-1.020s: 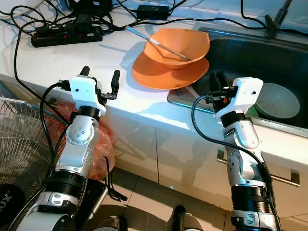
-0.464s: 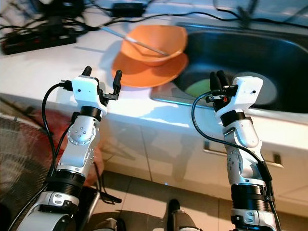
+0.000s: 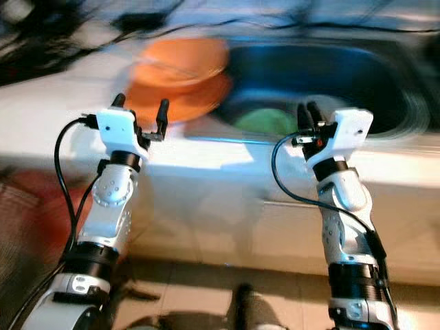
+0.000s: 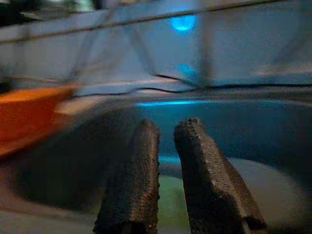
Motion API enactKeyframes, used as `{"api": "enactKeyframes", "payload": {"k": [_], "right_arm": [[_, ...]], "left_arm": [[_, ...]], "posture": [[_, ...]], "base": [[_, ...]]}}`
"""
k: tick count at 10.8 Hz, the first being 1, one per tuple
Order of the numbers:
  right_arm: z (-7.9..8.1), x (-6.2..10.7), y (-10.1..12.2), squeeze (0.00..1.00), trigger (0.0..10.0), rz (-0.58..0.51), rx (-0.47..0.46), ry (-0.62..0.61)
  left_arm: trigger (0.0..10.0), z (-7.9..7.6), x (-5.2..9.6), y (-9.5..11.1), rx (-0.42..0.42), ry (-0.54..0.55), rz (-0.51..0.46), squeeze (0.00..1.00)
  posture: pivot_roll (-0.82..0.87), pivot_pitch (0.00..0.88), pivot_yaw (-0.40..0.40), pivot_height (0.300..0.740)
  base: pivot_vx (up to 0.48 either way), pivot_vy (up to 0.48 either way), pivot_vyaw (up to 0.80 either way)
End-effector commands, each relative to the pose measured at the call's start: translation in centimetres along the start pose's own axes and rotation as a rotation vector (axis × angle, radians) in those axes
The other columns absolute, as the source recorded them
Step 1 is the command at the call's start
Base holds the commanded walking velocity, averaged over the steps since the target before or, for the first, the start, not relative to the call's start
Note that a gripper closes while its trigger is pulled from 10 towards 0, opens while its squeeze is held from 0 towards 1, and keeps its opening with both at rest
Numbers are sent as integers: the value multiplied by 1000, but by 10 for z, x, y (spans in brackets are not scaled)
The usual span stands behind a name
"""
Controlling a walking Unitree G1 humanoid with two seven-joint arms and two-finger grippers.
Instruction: Kitchen organization
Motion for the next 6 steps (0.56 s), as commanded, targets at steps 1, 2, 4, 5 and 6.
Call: {"api": "enactKeyframes", "payload": {"k": [1,2,4,5,6], "right_arm": [[0,1,3,0,10000,-12,10,2],[1,1,2,0,10000,-11,10,4],[1,1,1,0,10000,-4,15,8],[1,0,2,0,10000,-5,15,10],[1,0,2,0,10000,-5,16,11]], "left_arm": [[10000,-2,0,3,-1,-1,-14,0],[10000,-3,0,4,-2,0,-16,0],[10000,-1,1,5,-2,9,-20,0],[10000,0,1,6,0,16,-25,0],[10000,1,1,7,0,21,-27,0]], "posture": [[-15,163,32,740],[-15,163,32,740],[-11,174,25,740],[-9,175,22,740],[-7,174,20,740]], "base": [[0,0,-675],[0,0,0],[0,0,0],[0,0,0],[0,0,0]]}}
Point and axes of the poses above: a point about 5 cm out from each wrist's last joint towards the gripper, its own x axis pointing back from the gripper into the wrist, its own y axis along the axis of the wrist's last joint, z = x × y, the point moved 4 cm from there along -x, pointing out of the wrist towards the gripper, and after that the axes turned 6 degrees about -x, right-handed, at the moved point
